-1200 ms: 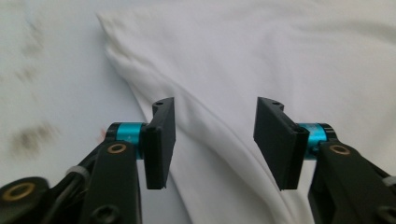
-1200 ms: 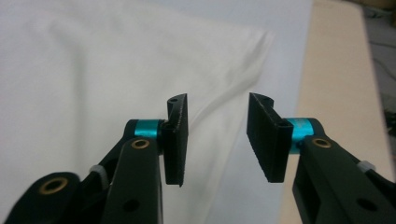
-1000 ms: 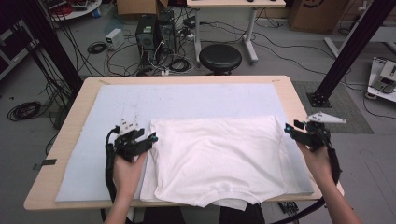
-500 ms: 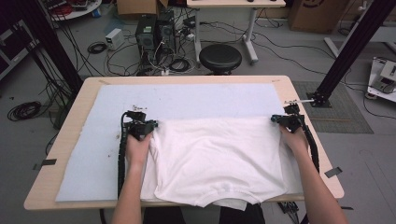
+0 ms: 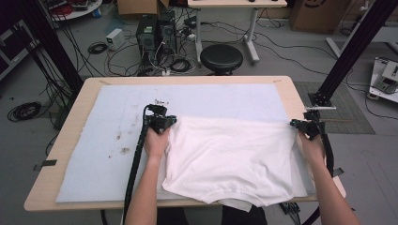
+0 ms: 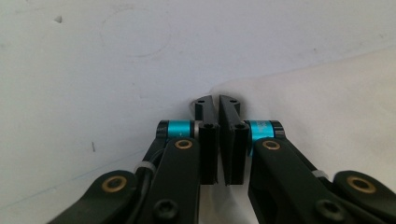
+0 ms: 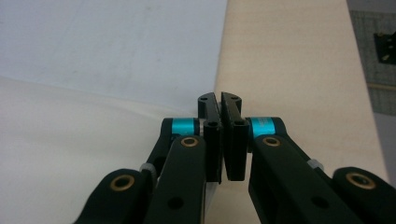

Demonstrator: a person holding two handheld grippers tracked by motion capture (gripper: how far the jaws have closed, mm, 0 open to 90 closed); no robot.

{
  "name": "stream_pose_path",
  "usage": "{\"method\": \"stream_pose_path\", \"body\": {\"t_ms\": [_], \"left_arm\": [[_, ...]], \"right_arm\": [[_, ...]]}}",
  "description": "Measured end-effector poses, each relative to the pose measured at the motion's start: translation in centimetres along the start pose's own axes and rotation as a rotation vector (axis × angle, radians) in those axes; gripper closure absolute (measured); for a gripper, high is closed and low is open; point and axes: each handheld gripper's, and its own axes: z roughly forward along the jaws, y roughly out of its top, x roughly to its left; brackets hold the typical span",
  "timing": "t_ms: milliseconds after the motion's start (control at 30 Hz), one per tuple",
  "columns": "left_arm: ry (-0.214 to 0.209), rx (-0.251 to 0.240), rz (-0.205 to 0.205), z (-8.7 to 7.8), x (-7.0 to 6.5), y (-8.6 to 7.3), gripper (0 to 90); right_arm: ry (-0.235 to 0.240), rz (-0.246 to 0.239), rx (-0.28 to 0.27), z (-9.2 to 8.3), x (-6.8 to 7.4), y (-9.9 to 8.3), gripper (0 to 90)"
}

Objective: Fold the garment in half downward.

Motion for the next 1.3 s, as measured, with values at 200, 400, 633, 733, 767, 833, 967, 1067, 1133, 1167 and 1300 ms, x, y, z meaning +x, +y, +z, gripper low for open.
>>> {"method": "stream_pose_path", "body": {"t_ms": [200,400,633,733,767,833,967,1067,1133,1167,1300], "left_arm": [[0.066,-0.008,-0.003,-1.1,0.8,-0.6,86.6],[0.042,-0.041,-0.045,-1.4,1.4,-1.2,86.3],[0.102,-0.167,-0.027,-5.0,1.0,-1.8,56.1],[0.088,-0.170,-0.009,-7.6,0.2,-3.2,52.6],[0.079,-0.175,-0.007,-8.5,-0.2,-3.9,52.4],[0.035,-0.164,0.003,-10.4,-1.1,-5.6,52.4],[-0.042,-0.122,-0.010,-13.4,-3.0,-9.9,52.0],[-0.089,-0.067,-0.025,-14.5,-4.2,-12.9,51.3],[-0.110,-0.029,-0.025,-14.8,-4.9,-14.0,50.8],[-0.118,-0.014,-0.019,-14.7,-5.2,-14.3,50.5],[-0.097,-0.012,0.014,-14.7,-5.9,-14.6,46.5]], "right_arm": [[-0.016,-0.102,0.020,2.4,0.2,2.8,88.8],[0.009,-0.142,0.021,4.0,0.4,3.8,86.8],[-0.020,-0.077,-0.123,-1.6,-0.1,2.2,63.7],[-0.003,-0.065,-0.154,-5.7,0.3,-0.7,64.0],[0.014,-0.063,-0.159,-7.0,0.5,-2.0,64.0],[0.038,-0.063,-0.171,-9.5,1.1,-5.1,65.6],[0.117,-0.080,-0.102,-12.8,2.5,-10.9,66.0],[0.143,-0.113,-0.062,-14.4,3.4,-13.9,65.9],[0.146,-0.124,-0.035,-14.9,3.7,-15.2,68.2],[0.158,-0.130,-0.023,-14.9,3.8,-15.5,70.6],[0.177,-0.144,-0.007,-14.8,4.0,-16.1,84.0]]}}
